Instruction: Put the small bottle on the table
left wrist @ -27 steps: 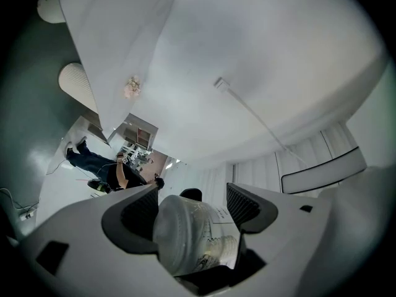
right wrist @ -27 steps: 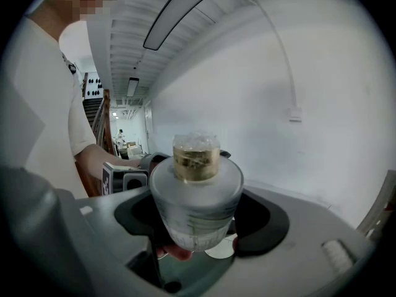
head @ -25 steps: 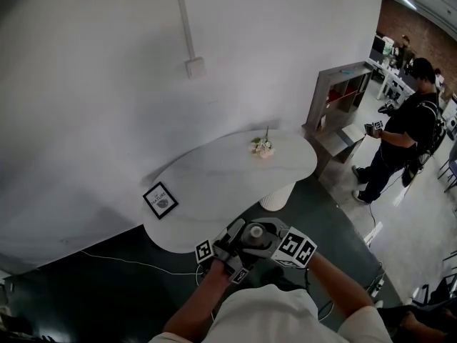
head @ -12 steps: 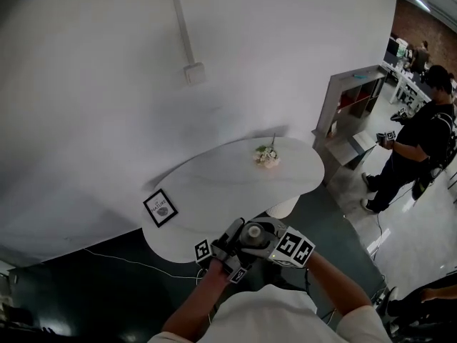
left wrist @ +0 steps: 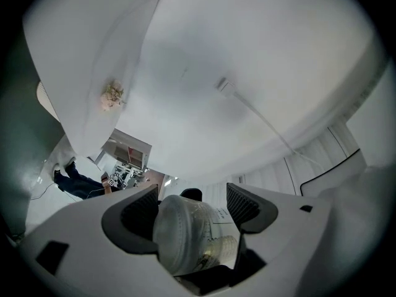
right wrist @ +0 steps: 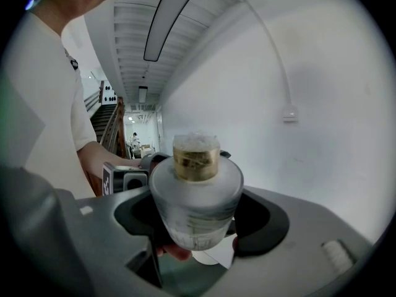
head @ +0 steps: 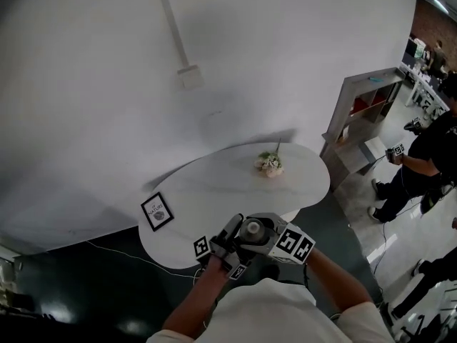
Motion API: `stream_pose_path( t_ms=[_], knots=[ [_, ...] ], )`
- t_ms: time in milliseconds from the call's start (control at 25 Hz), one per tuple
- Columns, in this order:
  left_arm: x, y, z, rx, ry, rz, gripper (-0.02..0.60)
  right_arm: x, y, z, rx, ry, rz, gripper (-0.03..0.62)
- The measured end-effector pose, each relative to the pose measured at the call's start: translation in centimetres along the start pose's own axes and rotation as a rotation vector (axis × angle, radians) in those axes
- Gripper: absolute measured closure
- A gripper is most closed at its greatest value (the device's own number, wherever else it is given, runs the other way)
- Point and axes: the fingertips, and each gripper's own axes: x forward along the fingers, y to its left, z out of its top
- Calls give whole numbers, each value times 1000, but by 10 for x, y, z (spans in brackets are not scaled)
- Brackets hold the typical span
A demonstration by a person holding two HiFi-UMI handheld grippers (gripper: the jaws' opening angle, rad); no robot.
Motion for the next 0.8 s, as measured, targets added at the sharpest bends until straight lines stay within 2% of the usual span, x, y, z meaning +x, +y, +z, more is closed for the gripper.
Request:
stream_pose_path(
  t_ms=[480, 800],
  knots=[
    [9, 77, 30, 48, -41, 17, 244, -22, -74, -24, -12, 17, 64, 249],
    [3, 99, 52, 53, -67, 56, 244, -13, -98, -37, 4, 38, 99, 249]
  ],
)
